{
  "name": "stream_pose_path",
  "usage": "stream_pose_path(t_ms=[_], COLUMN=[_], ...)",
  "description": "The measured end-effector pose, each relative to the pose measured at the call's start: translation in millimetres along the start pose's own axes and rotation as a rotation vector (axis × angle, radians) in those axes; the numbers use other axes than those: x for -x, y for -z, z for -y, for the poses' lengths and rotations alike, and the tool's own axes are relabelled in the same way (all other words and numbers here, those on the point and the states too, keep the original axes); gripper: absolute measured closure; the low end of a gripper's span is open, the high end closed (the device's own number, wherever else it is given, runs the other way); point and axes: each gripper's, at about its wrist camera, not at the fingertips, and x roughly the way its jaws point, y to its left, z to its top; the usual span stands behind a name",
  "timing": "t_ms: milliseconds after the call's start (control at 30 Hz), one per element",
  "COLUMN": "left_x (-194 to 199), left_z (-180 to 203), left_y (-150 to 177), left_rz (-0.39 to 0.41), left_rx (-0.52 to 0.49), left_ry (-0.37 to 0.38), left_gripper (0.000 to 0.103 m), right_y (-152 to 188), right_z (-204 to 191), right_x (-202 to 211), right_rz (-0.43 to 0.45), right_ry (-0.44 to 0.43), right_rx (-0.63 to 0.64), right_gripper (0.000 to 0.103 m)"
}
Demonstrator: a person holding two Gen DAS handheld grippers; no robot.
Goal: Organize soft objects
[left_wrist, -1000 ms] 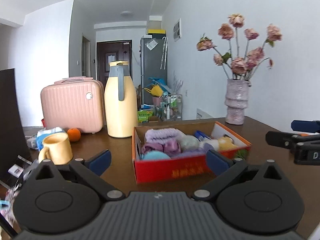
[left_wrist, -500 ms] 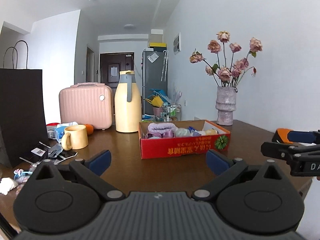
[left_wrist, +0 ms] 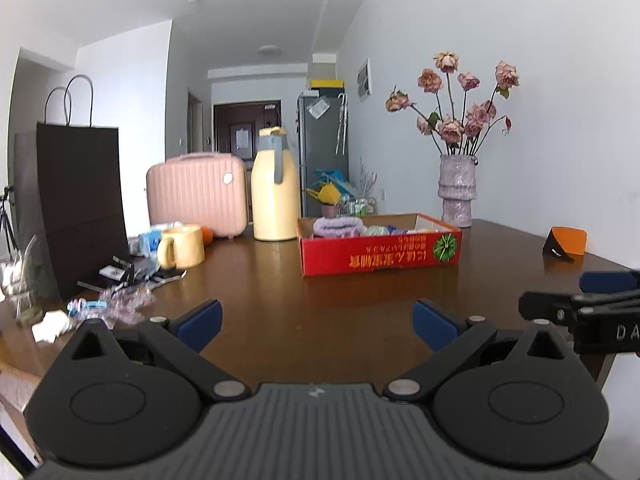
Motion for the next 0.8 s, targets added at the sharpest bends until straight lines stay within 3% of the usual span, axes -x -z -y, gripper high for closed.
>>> stream_pose_path(t_ms=[133,267,800], left_x=[8.6,18.9,21.6], left_z=[-4.7,-8.7,-11.9], left_y=[7.3,8.4,10.1], left_rz=[-0.021,-0.016,-0.012], left_rx=[0.028,0.015,0.033], left_ry=[-0.006,-0.016,-0.024], left_gripper=[0.000,0.000,0.000], right_y=[12.1,13.8,9.9], right_z=[-7.0,-13.3,-10.4], right_x=[16.1,28.5,19.9], right_rz=[-0.037,-0.001,-0.014], right_ry=[0.019,0.044,0.032], right_rx=[-0.008,0.013,-0.015], right_gripper=[0.008,0.007,0.007])
